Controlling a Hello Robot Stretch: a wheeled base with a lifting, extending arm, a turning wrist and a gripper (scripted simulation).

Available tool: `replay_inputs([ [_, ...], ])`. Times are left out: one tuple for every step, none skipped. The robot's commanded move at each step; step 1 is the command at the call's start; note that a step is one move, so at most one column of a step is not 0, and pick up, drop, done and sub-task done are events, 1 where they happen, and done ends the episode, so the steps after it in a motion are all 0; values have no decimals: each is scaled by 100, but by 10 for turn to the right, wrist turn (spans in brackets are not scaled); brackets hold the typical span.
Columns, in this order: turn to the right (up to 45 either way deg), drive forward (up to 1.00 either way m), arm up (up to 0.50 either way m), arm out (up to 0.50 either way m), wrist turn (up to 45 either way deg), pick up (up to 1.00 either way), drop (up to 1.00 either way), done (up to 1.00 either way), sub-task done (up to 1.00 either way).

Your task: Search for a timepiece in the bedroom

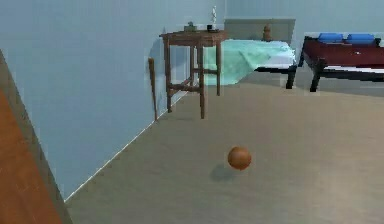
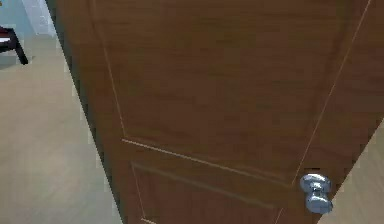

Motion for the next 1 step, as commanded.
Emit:
replay_inputs([
  [390, 0, 0, 0, 0, 0, 0, 0, 0],
])
